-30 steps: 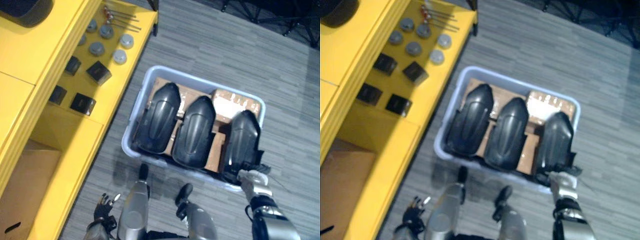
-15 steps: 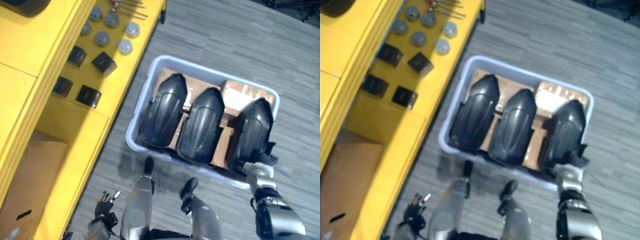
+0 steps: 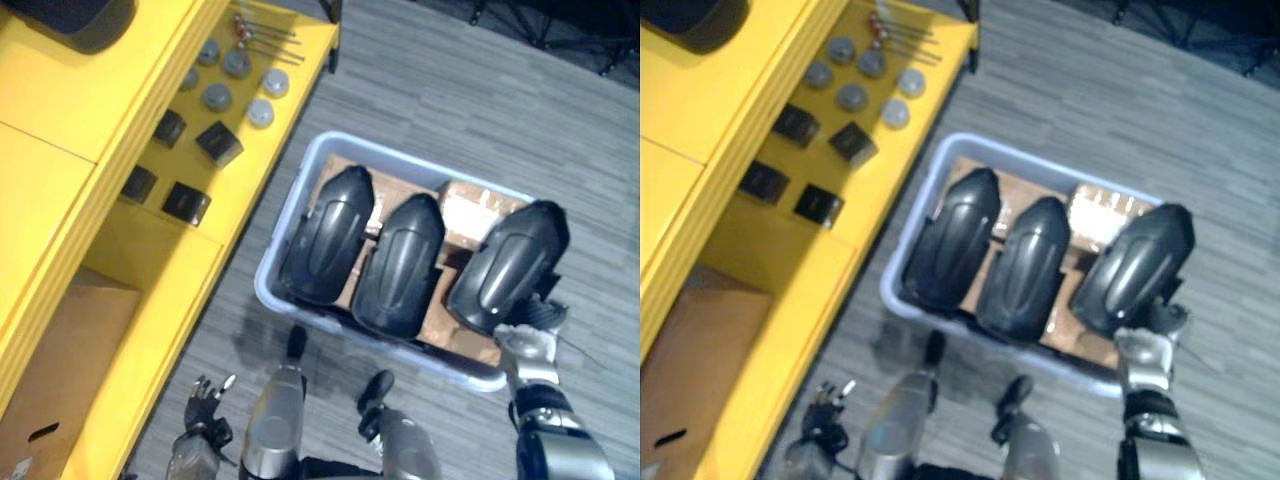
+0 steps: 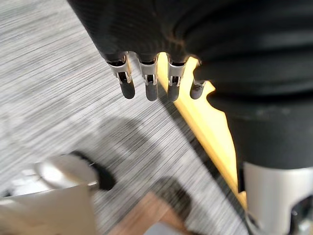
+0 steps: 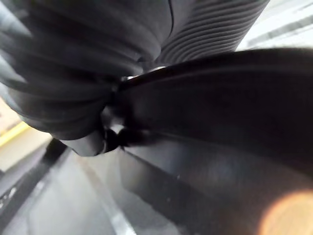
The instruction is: Walk over and take plastic housings, then place them on the shelf
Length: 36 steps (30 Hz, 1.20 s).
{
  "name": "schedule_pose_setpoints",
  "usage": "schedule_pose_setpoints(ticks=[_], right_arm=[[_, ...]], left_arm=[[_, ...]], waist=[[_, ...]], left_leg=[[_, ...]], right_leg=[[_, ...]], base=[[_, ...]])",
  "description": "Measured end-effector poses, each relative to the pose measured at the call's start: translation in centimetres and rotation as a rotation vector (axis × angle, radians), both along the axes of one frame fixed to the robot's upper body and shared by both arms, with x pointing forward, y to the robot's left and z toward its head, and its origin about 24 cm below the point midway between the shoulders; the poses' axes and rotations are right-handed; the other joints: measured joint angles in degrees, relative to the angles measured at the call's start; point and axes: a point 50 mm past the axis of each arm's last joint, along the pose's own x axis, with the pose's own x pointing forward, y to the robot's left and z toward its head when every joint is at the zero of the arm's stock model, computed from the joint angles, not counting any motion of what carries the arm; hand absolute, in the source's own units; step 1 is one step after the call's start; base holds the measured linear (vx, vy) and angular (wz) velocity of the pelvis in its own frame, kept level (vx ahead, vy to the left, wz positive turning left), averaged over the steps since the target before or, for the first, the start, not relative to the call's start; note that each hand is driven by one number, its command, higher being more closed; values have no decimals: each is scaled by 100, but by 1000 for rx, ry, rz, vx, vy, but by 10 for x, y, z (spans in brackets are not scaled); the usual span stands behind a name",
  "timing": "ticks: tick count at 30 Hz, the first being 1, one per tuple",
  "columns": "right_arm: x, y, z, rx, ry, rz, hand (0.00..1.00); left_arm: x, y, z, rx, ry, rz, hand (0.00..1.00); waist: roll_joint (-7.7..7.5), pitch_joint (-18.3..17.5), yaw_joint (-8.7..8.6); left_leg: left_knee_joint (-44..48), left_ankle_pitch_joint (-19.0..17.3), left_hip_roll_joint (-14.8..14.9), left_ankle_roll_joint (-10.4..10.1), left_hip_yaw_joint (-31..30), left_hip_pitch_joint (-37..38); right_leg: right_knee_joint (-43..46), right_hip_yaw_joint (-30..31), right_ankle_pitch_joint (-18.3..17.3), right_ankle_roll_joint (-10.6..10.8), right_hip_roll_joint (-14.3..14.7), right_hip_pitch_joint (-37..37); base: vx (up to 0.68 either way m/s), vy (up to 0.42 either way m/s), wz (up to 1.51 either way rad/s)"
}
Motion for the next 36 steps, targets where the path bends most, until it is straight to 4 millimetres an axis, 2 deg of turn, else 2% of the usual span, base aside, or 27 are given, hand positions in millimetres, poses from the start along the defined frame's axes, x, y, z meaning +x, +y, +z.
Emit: schedule_pose_setpoints(ticks=[3, 4, 6, 10, 14, 17, 19, 25, 27, 28, 30, 33, 36], right_arm=[[-20, 7, -15, -19, 45, 13, 100], [-24, 8, -17, -23, 53, 15, 100], [-31, 11, -20, -32, 62, 23, 100], [-27, 14, -9, -101, 35, 57, 100], [-22, 15, 10, -185, -19, 91, 100], [-13, 19, 35, -261, -104, 134, 100], [-7, 23, 57, -329, -181, 183, 100], [8, 41, 114, -552, -392, 367, 100], [13, 58, 132, -617, -485, 467, 100], [15, 63, 135, -632, -504, 490, 100], [22, 85, 143, -651, -576, 599, 100], [27, 110, 145, -653, -612, 728, 100], [30, 130, 147, -688, -646, 825, 100]], left_arm=[[-4, 11, 9, 48, -28, 95, 0], [-4, 12, 12, 56, -39, 109, 0], [-3, 17, 23, 79, -86, 173, 0], [6, 17, 43, 97, -187, 236, 0], [25, 16, 89, 131, -379, 226, 0], [32, 14, 125, 247, -486, 121, 0], [44, 8, 148, 326, -533, -26, 0], [75, -12, 174, 372, -589, -343, 0], [85, -20, 182, 364, -615, -437, 0], [87, -23, 184, 360, -619, -459, 0], [97, -33, 187, 297, -643, -521, 0], [109, -50, 195, 190, -698, -579, 0], [118, -58, 188, 131, -656, -605, 0]], waist=[[-197, -501, -37], [-220, -570, -41], [-253, -932, -67], [-178, -1170, -150], [-95, -1286, -211], [-64, -1430, -345], [-32, -1586, -376], [99, -1872, -521], [115, -1963, -643], [118, -1972, -642], [126, -2062, -660], [134, -2119, -671], [198, -2167, -668]], left_leg=[[-252, 64, -8, 4, 20, 175], [-290, 65, -9, 5, 23, 245], [-437, 81, -17, 22, 106, 436], [-612, 181, -46, 48, 140, 616], [-646, 205, -52, 55, 150, 622], [-644, 209, -73, 59, 205, 706], [-640, 207, -68, 62, 291, 708], [-620, 207, -51, 63, 462, 751], [-621, 205, -36, 64, 501, 776], [-621, 203, -29, 67, 531, 797], [-623, 196, -8, 74, 631, 810], [-621, 203, 10, 66, 628, 812], [-621, 211, 4, 67, 625, 812]], right_leg=[[-115, -19, 15, 23, -11, 97], [-130, -20, 16, 25, -18, 153], [-140, -23, 16, 25, -36, 252], [-155, -34, 19, 30, -67, 347], [-165, -43, 51, 83, -97, 364], [-178, -24, 88, 104, -114, 425], [-267, 16, 152, 115, -110, 425], [-432, 160, 307, 108, -101, 433], [-457, 193, 327, 97, -90, 438], [-461, 223, 330, 93, -86, 442], [-536, 306, 385, 76, -32, 429], [-538, 306, 397, 67, -12, 425], [-542, 306, 412, 71, -14, 422]], base=[[81, -13, 0], [84, -3, -1], [51, 18, -8], [-19, 19, -3], [-71, 21, -1], [-21, 11, -6], [-13, 4, -17], [-21, 2, -16], [-25, 2, -11], [-27, 1, -22], [-22, -16, -21], [-6, -7, -2], [0, 0, 0]])
